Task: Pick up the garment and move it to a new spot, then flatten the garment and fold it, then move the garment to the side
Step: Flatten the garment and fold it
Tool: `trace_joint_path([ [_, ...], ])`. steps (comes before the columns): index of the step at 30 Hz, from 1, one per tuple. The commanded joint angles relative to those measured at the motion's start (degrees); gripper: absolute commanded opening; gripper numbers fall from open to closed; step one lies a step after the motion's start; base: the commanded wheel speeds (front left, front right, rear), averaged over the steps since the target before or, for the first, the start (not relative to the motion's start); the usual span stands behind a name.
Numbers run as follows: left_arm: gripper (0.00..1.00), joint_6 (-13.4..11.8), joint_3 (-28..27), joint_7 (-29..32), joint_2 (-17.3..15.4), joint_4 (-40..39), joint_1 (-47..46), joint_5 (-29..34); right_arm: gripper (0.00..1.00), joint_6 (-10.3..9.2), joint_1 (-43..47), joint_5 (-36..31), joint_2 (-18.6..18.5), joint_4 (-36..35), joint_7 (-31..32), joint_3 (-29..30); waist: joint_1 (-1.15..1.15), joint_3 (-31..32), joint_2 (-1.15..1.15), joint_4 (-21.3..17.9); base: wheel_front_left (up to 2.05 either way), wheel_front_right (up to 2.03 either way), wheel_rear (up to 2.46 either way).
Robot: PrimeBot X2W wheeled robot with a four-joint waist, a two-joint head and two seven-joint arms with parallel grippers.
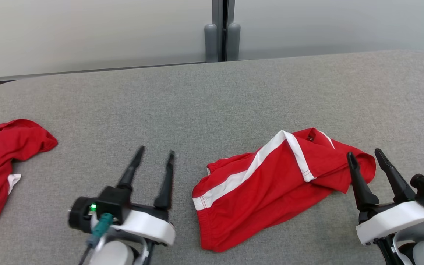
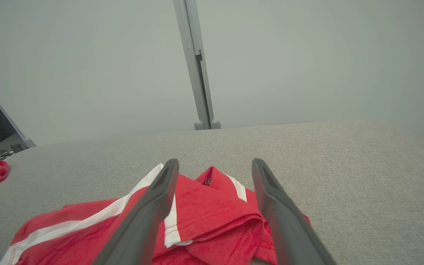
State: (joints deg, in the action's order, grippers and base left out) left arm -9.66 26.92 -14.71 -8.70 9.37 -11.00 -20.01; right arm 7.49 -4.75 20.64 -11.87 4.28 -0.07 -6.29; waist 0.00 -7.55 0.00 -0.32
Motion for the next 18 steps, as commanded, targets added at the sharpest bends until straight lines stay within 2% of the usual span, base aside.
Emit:
trace_joint_path([
  [1,1.00,-0.94,-1.86,-0.33,-1.05,-0.42,0.13,-0.18,1.00,0.00,0.61,-0.36,0.03,-0.25,0.13,0.18,0.00,0.55,0.00,0.18,0.00,0.00,0.00],
  [3,1.00,-1.66,-4.54,-0.43,-1.85,-0.94,0.73,-1.11,1.00,0.00,0.92,-0.54,0.08,-0.37,0.35,0.33,0.00,0.95,0.00,0.33,0.00,0.00,0.00],
  [9,1.00,-0.60,-10.21,-0.53,-5.41,-0.28,2.88,-3.94,1.00,0.00,1.66,-0.90,0.03,-0.73,0.90,0.49,0.00,2.21,0.00,0.81,0.00,0.00,0.00],
  [14,1.00,-0.10,-11.98,-0.22,-8.30,0.49,5.33,-5.13,1.00,0.00,2.43,-1.19,-0.12,-0.84,1.37,0.41,0.00,3.44,0.00,1.05,0.00,0.00,0.00],
  [18,1.00,-0.44,-11.91,0.28,-9.17,-0.69,7.01,-5.01,1.00,0.00,2.88,-1.25,-0.17,-1.10,1.75,0.29,0.00,4.26,0.00,1.08,0.00,0.00,0.00],
])
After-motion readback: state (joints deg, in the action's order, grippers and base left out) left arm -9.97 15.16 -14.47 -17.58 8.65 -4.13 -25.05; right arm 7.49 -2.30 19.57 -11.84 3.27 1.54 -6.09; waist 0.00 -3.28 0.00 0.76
